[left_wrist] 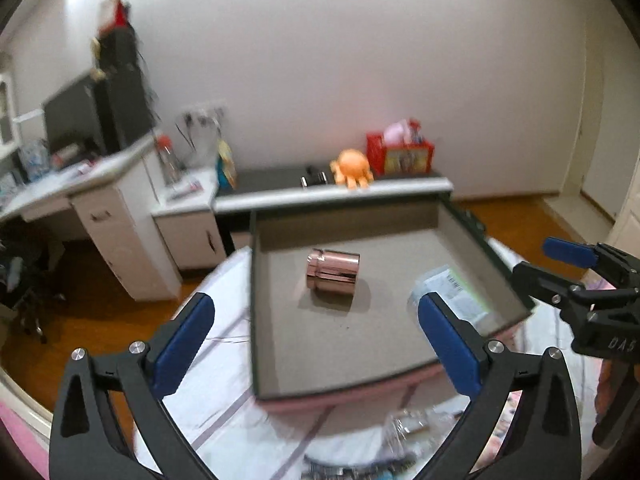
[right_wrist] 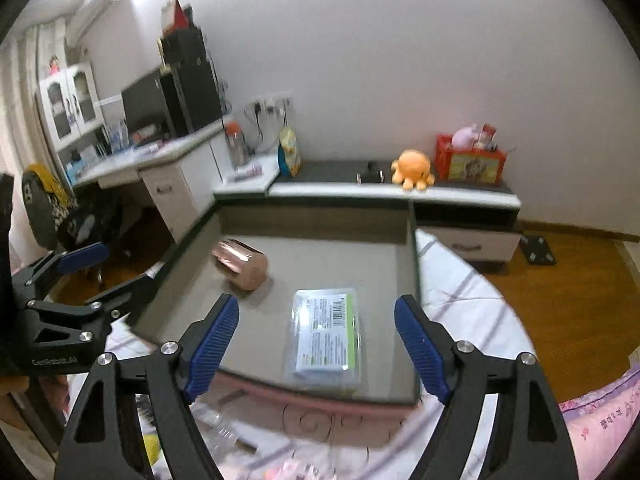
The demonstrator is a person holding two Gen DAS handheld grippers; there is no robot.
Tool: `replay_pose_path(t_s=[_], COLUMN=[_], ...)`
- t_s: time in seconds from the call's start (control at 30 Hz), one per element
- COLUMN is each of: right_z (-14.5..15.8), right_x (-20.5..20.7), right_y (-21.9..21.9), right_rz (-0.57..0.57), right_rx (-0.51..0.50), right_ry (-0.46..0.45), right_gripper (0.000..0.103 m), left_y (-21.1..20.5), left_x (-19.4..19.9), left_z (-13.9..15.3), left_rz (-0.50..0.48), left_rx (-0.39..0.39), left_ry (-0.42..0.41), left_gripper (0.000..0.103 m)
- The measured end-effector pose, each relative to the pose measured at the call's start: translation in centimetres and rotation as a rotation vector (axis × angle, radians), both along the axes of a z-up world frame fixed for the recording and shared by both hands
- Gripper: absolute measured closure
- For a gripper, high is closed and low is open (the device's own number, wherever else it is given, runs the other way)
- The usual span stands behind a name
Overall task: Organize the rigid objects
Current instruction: 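Carry both items into the pink box tray and open both tools, then lift both tools back from the tray toward the bed items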
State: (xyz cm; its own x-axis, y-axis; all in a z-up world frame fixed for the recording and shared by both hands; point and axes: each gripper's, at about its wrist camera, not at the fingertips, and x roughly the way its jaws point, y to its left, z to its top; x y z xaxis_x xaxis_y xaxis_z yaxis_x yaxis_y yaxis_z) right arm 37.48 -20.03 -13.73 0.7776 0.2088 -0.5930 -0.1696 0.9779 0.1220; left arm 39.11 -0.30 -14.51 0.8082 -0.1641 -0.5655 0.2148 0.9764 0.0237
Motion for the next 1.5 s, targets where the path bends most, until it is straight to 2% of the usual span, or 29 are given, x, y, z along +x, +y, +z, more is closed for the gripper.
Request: replay_pose_path(t_s=[0.1, 0.17, 0.23, 0.4, 0.5, 0.63, 0.8, 1.2, 1.37, 1.5], right_z=[2.3, 3.5, 4.6, 6.0, 6.5, 6.6, 6.7, 7.2, 6.5, 5.2], right_x=[-4.3, -7.5, -11.1, -17.7, -20.7, -24.1, -26.7, -29.0, -28.9, -28.0], right_y=[-0.1, 0.0, 0.1, 0.4, 1.0, 1.6, 2.1, 2.7, 2.3, 1.7], right_rz=[-0.004, -0.015, -0.019, -0.058, -0.085, -0.103, -0.107, -0.111, -0.122, -0.139], right_rx=[0.005, -0.003, -0.007, -0.034, -0.051, -0.063, -0.053, -0.06, -0.059, -0.07], right_ry=[-0.095, -0.158, -0.231, -0.326, -0.368, -0.41, -0.421, -0.453, -0.432, -0.388], right_gripper=[0.014, 0.0, 0.0, 0.0, 0.0, 0.0, 0.0, 0.0, 0.0, 0.0], left_y=[0.7, 0.8, 0.8, 0.8, 0.5, 0.2, 0.2, 0.2, 0.3, 0.8], left_x=[-5.7, -8.8, -12.3, -19.6, -22.8, -26.0, -28.0, -29.7, -28.8, -27.6], left_z=[2.4, 3.4, 4.2, 5.5, 5.8, 5.9, 6.2, 7.1, 5.9, 3.8], left_rz=[0.04, 0.059, 0.072, 0.093, 0.113, 0.125, 0.12, 0.117, 0.118, 0.124], left_rx=[-0.011, -0.012, -0.01, -0.014, -0.031, -0.005, 0.005, -0.002, 0.01, 0.024], left_ry=[-0.123, -0.183, -0.234, -0.326, -0.37, -0.401, -0.426, -0.462, -0.425, -0.369], left_gripper=[0.0, 0.0, 0.0, 0.0, 0.0, 0.0, 0.0, 0.0, 0.0, 0.0])
